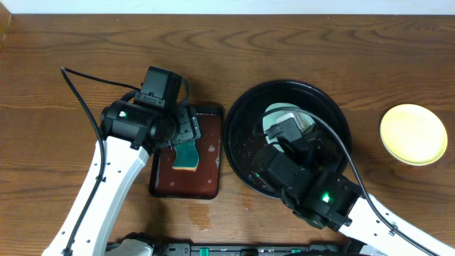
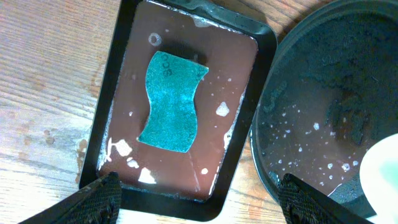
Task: Clean dirty plates on tray and stack at the side
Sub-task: 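Carry the mint plate right and set it on the yellow plate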
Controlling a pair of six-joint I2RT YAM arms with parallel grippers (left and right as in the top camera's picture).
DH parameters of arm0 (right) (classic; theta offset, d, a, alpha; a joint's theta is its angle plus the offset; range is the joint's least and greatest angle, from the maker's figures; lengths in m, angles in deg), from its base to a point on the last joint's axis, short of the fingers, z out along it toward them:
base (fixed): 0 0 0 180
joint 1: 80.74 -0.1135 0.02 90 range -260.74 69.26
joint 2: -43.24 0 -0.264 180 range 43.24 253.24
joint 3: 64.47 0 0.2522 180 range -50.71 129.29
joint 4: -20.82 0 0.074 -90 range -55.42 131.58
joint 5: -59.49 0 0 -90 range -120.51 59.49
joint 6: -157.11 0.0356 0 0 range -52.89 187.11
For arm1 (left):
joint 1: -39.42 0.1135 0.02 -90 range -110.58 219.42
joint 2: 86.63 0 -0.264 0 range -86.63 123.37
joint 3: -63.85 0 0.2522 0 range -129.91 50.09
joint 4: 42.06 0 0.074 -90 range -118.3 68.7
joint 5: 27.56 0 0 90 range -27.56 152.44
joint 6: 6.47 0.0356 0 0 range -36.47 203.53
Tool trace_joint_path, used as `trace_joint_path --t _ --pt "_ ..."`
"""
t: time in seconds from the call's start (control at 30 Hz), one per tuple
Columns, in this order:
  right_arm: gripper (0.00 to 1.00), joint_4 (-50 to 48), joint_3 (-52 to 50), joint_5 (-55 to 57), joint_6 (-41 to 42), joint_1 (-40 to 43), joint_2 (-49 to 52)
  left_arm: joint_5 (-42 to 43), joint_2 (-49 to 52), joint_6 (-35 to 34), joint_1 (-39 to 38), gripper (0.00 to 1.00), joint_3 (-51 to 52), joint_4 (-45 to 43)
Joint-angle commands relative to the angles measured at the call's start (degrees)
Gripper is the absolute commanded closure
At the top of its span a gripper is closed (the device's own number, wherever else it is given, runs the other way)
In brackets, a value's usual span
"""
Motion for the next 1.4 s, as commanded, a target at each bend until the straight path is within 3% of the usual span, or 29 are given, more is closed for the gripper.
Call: trace_joint_path --t 0.0,0.1,0.37,0.5,0.67,0.9,1.1,1.13,1.23,1.37 --pt "0.99 0.0 0.3 -9.1 14.6 6.9 0.1 -0.3 -0.2 0.4 0.3 0.19 -0.5 0.1" --pt "0.99 -1.0 0.3 -20.9 19.5 17.2 0.1 -0.3 -0.2 0.3 0.3 0.19 -0.5 0.1" --pt "0.99 -5.9 0.3 -52.1 16.4 54.1 0.3 -0.3 -0.2 0.3 0.3 0.19 -0.5 0.1" --pt "0.99 -9.6 0.3 -58.3 16.5 71.5 2.4 -0.3 -0.2 0.3 0.3 0.18 -0.5 0.1" --pt "0.99 -13.5 0.3 -58.6 20.2 86.6 7.3 -0.3 -0.2 0.4 0.3 0.18 -0.5 0.1" --pt "0.99 -15.0 0.3 -57.1 18.9 97.5 16.9 -0.3 -0.2 0.3 0.3 0.18 -0.5 0.1" --pt "0.99 -17.6 0.3 -59.5 17.0 99.4 22.5 -0.3 -0.2 0.4 0.3 0.18 -0.5 0.1" --pt "0.96 -19.2 0.3 -62.6 14.0 99.4 22.6 -0.3 -0.2 0.3 0.3 0.18 -0.5 0.1" --pt "0.63 -23.4 0.3 -75.1 7.4 99.3 21.8 -0.3 -0.2 0.4 0.3 0.18 -0.5 0.1" --pt "0.53 -27.1 0.4 -89.0 6.9 98.1 18.0 -0.3 -0.2 0.3 0.3 0.18 -0.5 0.1"
